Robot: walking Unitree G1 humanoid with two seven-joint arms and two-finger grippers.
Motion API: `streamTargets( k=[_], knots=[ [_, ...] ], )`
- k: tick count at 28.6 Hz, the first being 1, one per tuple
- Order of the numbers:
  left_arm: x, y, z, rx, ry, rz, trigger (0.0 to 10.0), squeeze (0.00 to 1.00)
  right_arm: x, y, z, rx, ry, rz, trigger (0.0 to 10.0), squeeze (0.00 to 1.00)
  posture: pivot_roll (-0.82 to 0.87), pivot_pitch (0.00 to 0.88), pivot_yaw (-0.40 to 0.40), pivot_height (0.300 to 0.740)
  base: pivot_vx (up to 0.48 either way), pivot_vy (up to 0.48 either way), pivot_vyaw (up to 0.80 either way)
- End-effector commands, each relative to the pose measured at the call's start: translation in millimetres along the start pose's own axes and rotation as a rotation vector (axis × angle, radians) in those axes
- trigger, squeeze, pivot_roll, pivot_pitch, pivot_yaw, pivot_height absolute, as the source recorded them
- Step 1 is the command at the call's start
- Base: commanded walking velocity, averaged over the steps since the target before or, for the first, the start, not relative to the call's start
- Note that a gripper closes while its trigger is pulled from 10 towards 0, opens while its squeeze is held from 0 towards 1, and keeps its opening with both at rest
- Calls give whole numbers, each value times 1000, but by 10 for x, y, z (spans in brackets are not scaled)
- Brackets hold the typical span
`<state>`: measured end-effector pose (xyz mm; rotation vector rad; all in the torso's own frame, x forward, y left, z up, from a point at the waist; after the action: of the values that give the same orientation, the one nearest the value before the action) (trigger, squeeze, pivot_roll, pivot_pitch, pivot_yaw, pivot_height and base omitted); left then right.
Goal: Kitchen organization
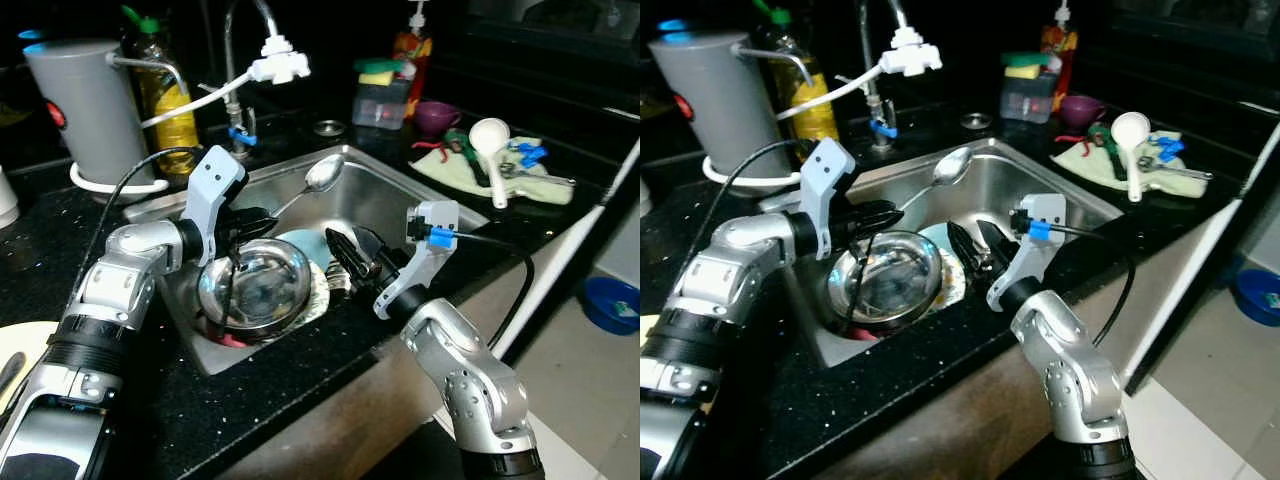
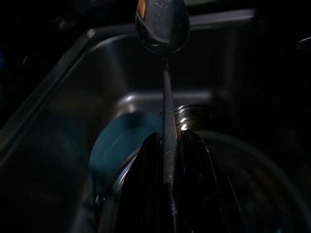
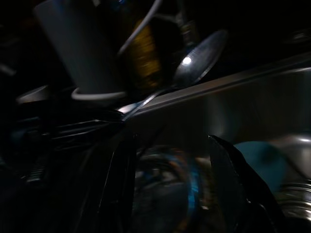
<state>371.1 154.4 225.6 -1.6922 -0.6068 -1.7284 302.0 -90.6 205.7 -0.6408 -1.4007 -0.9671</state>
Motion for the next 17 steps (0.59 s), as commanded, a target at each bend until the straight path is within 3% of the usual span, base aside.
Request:
streamTargets(
  k=[1, 2, 3, 4, 13, 17],
  knots=[
    [45, 31, -12, -5, 21, -16, 10000, 0, 32, -2, 33, 15, -11, -17, 10000, 0, -2, 0, -8, 740, 0, 0, 0],
    [24, 48, -12, -2, 22, -10, 10000, 286, 32, -3, 37, 16, -11, -17, 10000, 0, -4, 0, -8, 740, 0, 0, 0],
    [-8, 69, -9, 0, 27, -1, 10000, 957, 31, -5, 40, 17, -13, -16, 10000, 0, -5, 0, -8, 740, 0, 0, 0],
    [-45, 87, -6, 3, 29, 11, 10000, 1000, 31, -7, 43, 19, -14, -15, 10000, 0, -6, 0, -8, 740, 0, 0, 0],
    [-121, 136, 29, 35, 36, 8, 10000, 1000, 25, -14, 51, 28, -20, -12, 10000, 0, -5, 0, -11, 740, 0, 0, 0],
    [19, 95, 90, 91, 46, -67, 10000, 1000, 25, -11, 56, 37, -24, -11, 10000, 0, -4, 0, -10, 740, 0, 0, 0]
  ],
)
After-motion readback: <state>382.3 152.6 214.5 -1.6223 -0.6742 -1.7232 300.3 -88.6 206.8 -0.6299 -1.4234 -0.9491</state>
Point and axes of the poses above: a point about 5 cm out from each wrist's last joint towards the gripper, its own y axis pointing out of the wrist towards the gripper, its own x axis along the axis of the wrist's last joint, z = x × y, the point moved 1 cm from there along y, pointing out of the wrist towards the gripper, and after that the axes turned 10 degrees about -y, right-handed, at the moved point
